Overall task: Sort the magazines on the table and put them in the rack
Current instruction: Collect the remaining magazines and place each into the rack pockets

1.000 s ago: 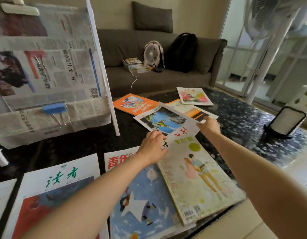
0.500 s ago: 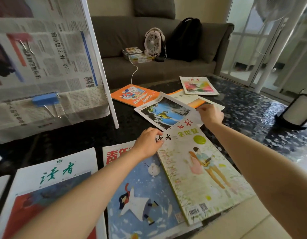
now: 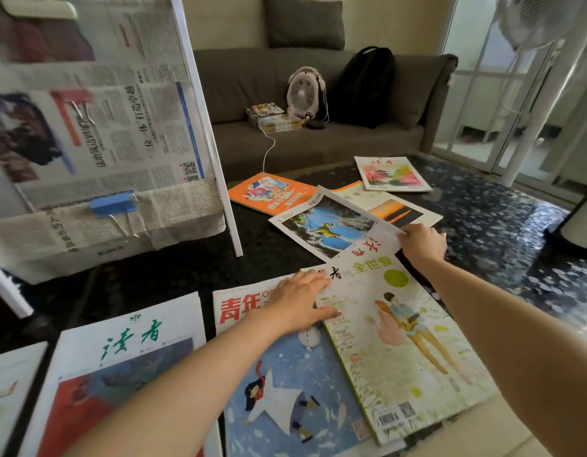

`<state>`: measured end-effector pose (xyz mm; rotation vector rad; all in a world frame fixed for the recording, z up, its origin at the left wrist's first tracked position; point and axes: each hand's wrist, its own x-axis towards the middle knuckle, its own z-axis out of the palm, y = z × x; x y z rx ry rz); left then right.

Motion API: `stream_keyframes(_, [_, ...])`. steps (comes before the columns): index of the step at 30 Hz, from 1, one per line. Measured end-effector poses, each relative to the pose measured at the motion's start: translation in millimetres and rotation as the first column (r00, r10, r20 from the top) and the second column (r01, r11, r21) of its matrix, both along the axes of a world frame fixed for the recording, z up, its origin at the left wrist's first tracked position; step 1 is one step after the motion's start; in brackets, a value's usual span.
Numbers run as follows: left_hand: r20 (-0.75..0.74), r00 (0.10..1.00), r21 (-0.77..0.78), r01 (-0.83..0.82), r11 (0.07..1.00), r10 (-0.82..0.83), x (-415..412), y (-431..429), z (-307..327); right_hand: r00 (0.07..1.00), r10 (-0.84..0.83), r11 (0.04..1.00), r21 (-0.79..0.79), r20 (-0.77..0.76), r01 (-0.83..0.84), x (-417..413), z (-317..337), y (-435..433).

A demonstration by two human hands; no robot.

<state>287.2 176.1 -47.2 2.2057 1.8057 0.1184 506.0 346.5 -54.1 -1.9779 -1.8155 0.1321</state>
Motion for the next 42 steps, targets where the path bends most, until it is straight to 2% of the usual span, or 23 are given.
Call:
stream_keyframes(3, [-0.026,1.000,-0.023,0.005,1.000,-0.006,1.2,-0.7,0.5,0.998,0.064,0.995,0.079,-0.015,-0.063,-7.3,14.0,-6.6])
stream_keyframes(7, [-0.047,0.999,-0.024,0.009,1.000,-0.010,4.0,-8.7,4.8,0.966,0.173,0.959,0.258,-0.192,-0.121,-31.2,44.0,-23.5])
stream_keyframes(10, [-0.011,0.999,0.060,-0.035,0.998,0.035,0.9,-17.0,9.8,0.930,0.244,0.899,0.423,-0.275,-0.111,-45.8,82.6,-41.4])
stream_keyframes(12, [0.053,0.994,0.188,-0.106,0.976,0.097,-3.6,-23.0,17.2,0.909,0.298,0.841,0.531,-0.293,-0.104,-53.3,110.8,-57.2])
stream_keyframes(14, [0.161,0.972,0.372,-0.222,0.901,0.173,-8.3,-30.1,29.3,0.871,0.372,0.783,0.613,-0.320,-0.109,-58.2,132.6,-73.1])
stream_keyframes(16, [0.244,0.938,0.530,-0.341,0.776,0.245,-14.2,-36.7,46.3,0.812,0.464,0.740,0.658,-0.353,-0.137,-61.4,150.5,-90.0])
stream_keyframes(19, [0.309,0.904,0.662,-0.428,0.615,0.296,-26.0,-45.4,72.1,0.752,0.566,0.689,0.695,-0.338,-0.206,-66.4,173.9,-112.9])
stream_keyframes(22, [0.347,0.880,0.711,-0.472,0.521,0.325,-36.9,-57.2,94.4,0.730,0.623,0.669,0.674,-0.281,-0.312,-78.8,188.3,-131.1])
stream_keyframes(23, [0.360,0.868,0.700,-0.494,0.516,0.343,-39.4,-61.7,99.5,0.728,0.640,0.661,0.659,-0.247,-0.358,-84.0,189.7,-135.6])
stream_keyframes(25, [0.356,0.849,0.625,-0.527,0.575,0.391,-43.0,-72.4,108.7,0.713,0.671,0.653,0.616,-0.203,-0.439,-93.6,190.8,-142.9])
stream_keyframes(28, [0.381,0.832,0.397,-0.541,0.741,0.404,-55.6,-88.3,110.5,0.675,0.714,0.639,0.568,-0.186,-0.519,-106.1,195.4,-162.3])
stream_keyframes(30, [0.407,0.827,0.358,-0.536,0.765,0.388,-64.6,-100.3,107.6,0.652,0.742,0.618,0.541,-0.159,-0.571,-115.2,199.3,-177.6])
stream_keyframes(33, [0.516,0.774,0.444,-0.609,0.657,0.368,-71.0,-118.7,102.8,0.663,0.735,0.639,0.473,-0.143,-0.607,-127.3,204.3,-189.7])
stream_keyframes(36, [0.673,0.653,0.428,-0.726,0.538,0.347,-75.1,-136.8,103.4,0.775,0.631,0.708,0.433,-0.032,-0.558,-132.1,200.2,-184.7])
stream_keyframes(38, [0.780,0.528,0.347,-0.812,0.470,0.336,-79.2,-146.4,106.0,0.844,0.520,0.808,0.394,-0.129,-0.438,-133.5,188.9,-183.9])
stream_keyframes(39, [0.830,0.452,0.291,-0.850,0.439,0.326,-81.4,-150.5,107.4,0.838,0.479,0.860,0.329,-0.261,-0.389,-135.9,180.2,-182.0])
stream_keyframes(40, [0.869,0.382,0.236,-0.879,0.414,0.315,-84.0,-154.4,108.0,0.787,0.450,0.893,0.228,-0.423,-0.388,-138.9,172.4,-182.5])
stream_keyframes(41, [0.894,0.329,0.195,-0.897,0.398,0.305,-86.6,-158.5,107.7,0.697,0.423,0.888,0.112,-0.579,-0.446,-142.7,162.9,-183.9])
stream_keyframes(42, [0.907,0.292,0.163,-0.908,0.385,0.304,-89.7,-162.4,106.5,0.608,0.402,0.841,0.014,-0.684,-0.540,-147.0,153.6,-188.2])
